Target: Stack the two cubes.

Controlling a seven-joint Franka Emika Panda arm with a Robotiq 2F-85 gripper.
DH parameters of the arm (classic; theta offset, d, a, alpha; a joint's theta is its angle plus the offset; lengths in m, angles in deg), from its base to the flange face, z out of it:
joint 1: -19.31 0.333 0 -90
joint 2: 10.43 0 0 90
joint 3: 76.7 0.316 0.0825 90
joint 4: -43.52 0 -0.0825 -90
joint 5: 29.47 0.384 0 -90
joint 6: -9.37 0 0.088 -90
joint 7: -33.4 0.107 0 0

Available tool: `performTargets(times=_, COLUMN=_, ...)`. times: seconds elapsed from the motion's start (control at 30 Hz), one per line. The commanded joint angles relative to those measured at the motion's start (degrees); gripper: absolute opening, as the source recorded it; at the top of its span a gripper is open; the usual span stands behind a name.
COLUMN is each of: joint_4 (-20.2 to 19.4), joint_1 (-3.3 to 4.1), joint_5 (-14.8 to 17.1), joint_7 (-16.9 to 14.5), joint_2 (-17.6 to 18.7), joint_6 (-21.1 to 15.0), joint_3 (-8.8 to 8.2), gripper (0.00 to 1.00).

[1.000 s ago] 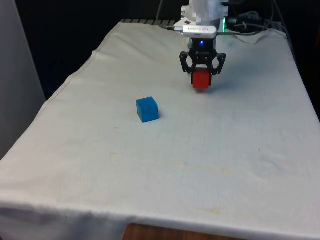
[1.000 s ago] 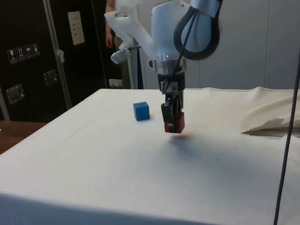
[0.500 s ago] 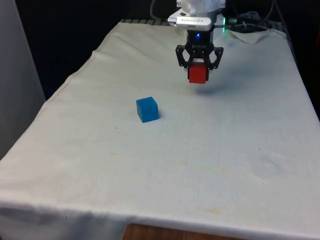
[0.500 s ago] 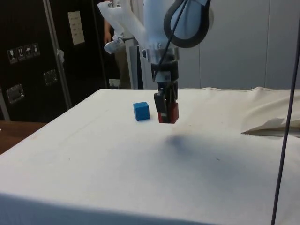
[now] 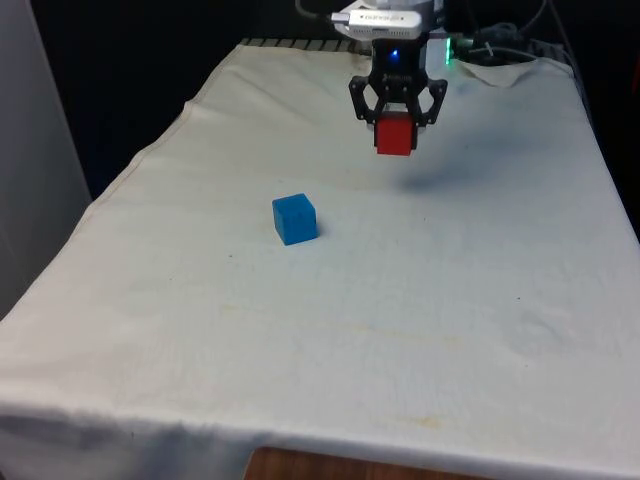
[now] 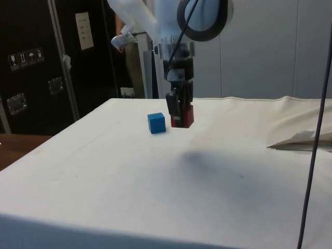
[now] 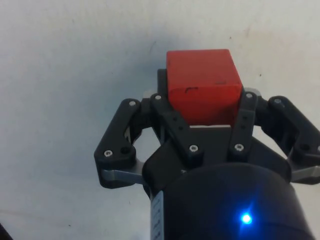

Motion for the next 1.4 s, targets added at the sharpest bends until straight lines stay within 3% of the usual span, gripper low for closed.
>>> performTargets(times=0.0, joint_4=0.3, joint_1=-0.06, joint_5=-0.1, joint_7=0.0, joint_2=-0.3, joint_6=0.8, joint_3=-0.06, gripper=0.01)
performTargets(times=0.4, joint_4=3.0, joint_1=0.00, joint_5=0.0, joint_7=-0.5, joint_2=-0.9, joint_6=3.3, joint_3=-1.03, gripper=0.01)
performTargets(times=1.03, joint_4=13.0, joint_1=-0.57, joint_5=1.0, joint_7=-4.6, joint_2=6.4, joint_6=5.8, joint_3=-4.64, gripper=0.01)
performTargets(times=1.07, joint_4=12.7, joint_1=-0.17, joint_5=0.1, joint_7=-3.8, joint_2=6.3, joint_6=5.2, joint_3=-4.98, gripper=0.01)
performTargets(times=1.1, joint_4=13.5, joint_1=-0.57, joint_5=1.1, joint_7=-4.8, joint_2=6.8, joint_6=5.9, joint_3=-4.76, gripper=0.01)
performTargets(times=1.33, joint_4=17.0, joint_1=-0.86, joint_5=1.9, joint_7=-6.5, joint_2=9.6, joint_6=6.2, joint_3=-5.90, gripper=0.01)
performTargets(times=1.37, joint_4=16.4, joint_1=-0.34, joint_5=0.8, joint_7=-5.4, joint_2=9.1, joint_6=5.6, joint_3=-6.30, gripper=0.01)
